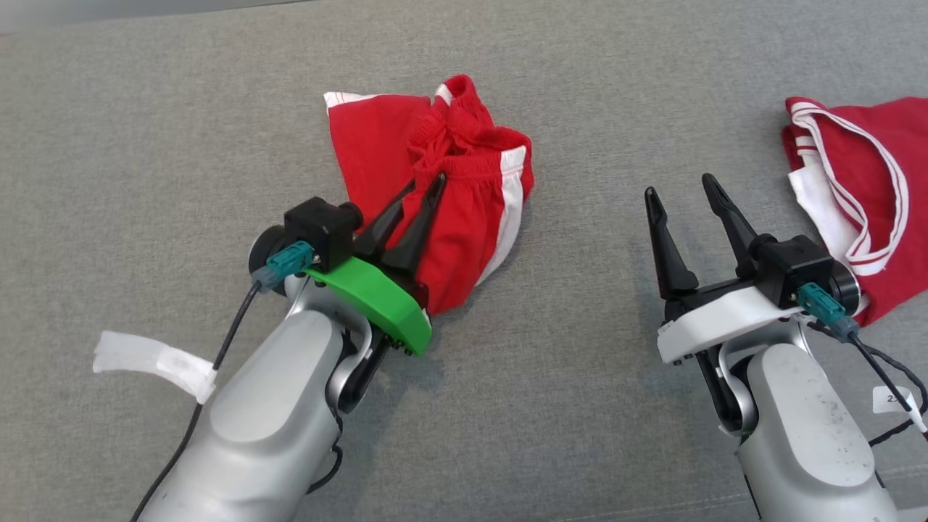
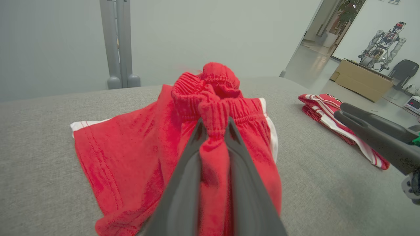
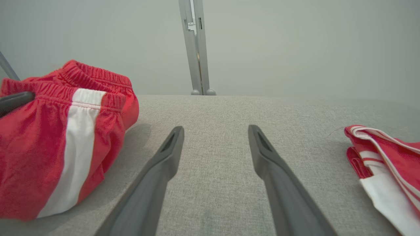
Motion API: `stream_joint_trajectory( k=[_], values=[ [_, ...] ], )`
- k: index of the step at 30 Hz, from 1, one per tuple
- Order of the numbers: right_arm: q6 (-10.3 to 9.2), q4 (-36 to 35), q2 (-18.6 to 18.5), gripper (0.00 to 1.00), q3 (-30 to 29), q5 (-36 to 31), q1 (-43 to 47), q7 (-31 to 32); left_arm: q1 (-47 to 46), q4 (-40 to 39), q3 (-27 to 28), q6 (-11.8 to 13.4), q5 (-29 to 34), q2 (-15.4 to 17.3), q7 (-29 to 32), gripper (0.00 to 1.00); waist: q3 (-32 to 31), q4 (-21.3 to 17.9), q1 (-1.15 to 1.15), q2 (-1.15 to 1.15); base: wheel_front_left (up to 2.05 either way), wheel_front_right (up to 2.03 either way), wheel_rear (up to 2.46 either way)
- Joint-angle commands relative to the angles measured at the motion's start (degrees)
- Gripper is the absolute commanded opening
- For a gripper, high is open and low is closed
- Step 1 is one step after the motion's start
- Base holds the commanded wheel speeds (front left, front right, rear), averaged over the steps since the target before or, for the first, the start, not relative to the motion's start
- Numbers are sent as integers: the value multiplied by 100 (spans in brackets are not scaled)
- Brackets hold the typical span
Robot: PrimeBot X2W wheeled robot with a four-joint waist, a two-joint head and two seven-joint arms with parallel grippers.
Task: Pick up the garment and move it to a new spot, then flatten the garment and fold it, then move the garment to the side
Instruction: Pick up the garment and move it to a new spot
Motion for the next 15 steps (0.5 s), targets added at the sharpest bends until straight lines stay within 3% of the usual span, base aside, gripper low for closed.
stream_joint_trajectory(
  k=[1, 7, 8, 9, 15],
  values=[
    [-9, 11, 17, 100, -8, 50, 91, 0, 143, 3, -19, -13, -83, 17, -26, 0, -144, -316, 0, 0, 0, 0, 0],
    [-9, -34, 73, 100, 72, 80, 81, 0, 368, 579, 255, -13, 233, 51, -21, 0, -139, -669, 0, 0, 0, 0, 0],
    [-8, -38, 79, 100, 65, 85, 85, 0, 390, 624, 400, -14, 315, 64, -21, 35, -138, -681, 0, 0, 0, 0, 0],
    [-9, -39, 85, 100, 55, 86, 94, 0, 434, 670, 553, -14, 399, 70, -21, 100, -146, -685, 0, 0, 0, 0, 0],
    [-8, 16, 101, 100, -29, 114, 206, 0, 826, 323, 1461, -5, 1069, 78, -20, 100, -342, -541, 0, 0, 0, 0, 0]
  ],
)
